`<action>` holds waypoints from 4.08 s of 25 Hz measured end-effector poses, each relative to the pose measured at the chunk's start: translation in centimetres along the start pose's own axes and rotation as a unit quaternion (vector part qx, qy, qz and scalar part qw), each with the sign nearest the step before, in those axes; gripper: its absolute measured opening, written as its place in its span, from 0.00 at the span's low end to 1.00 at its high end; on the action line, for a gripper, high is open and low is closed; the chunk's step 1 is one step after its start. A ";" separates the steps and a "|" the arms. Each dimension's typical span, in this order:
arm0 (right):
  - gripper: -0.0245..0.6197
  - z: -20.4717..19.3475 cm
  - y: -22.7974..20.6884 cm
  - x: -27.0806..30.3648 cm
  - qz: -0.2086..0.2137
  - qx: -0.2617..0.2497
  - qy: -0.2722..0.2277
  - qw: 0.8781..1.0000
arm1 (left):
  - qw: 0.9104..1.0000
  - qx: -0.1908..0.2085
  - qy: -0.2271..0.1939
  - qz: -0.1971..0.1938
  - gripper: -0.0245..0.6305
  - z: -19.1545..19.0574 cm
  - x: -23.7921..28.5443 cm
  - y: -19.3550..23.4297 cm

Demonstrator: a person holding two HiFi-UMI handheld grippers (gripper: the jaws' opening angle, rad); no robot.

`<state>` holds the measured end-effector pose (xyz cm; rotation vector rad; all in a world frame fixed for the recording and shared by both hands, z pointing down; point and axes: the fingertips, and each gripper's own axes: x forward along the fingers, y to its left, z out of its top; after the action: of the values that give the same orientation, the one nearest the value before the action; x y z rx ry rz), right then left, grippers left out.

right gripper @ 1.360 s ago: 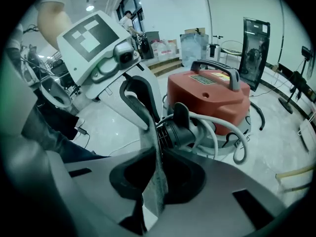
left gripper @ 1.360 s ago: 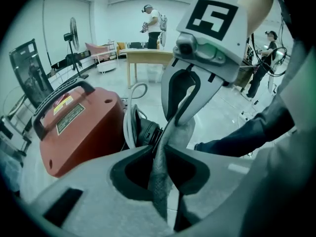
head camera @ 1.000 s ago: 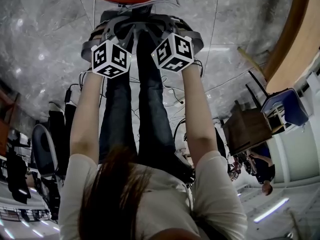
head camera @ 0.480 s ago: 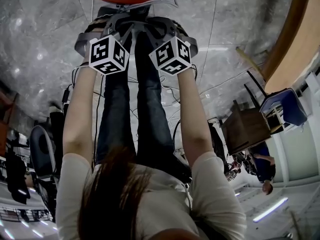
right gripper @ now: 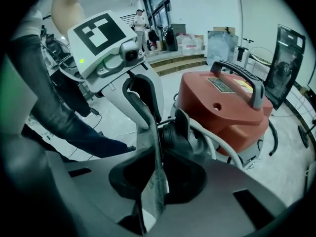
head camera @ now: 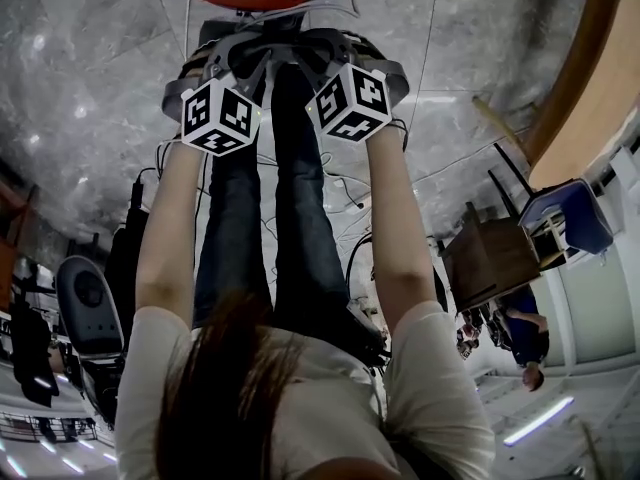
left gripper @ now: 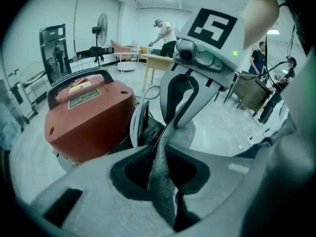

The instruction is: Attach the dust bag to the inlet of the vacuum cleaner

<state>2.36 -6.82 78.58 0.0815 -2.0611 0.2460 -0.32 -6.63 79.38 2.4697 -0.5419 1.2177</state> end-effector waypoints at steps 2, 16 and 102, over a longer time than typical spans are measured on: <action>0.12 0.1 0.0 0.2 0.010 -0.019 0.007 1.000 | 1.000 -0.024 -0.008 0.005 0.16 -0.3 0.0 0.0; 0.13 -0.1 -0.1 0.1 -0.051 0.081 -0.028 0.995 | 0.988 0.140 0.041 -0.043 0.17 0.4 0.2 0.3; 0.36 0.4 -0.5 -1.4 -0.014 0.178 -0.036 0.983 | 0.989 -0.141 0.012 -0.031 0.37 -0.4 -0.7 0.3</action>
<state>2.79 -7.49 77.30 0.3418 -2.0654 0.6014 -1.13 -6.55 79.07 2.2156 -0.5841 1.0644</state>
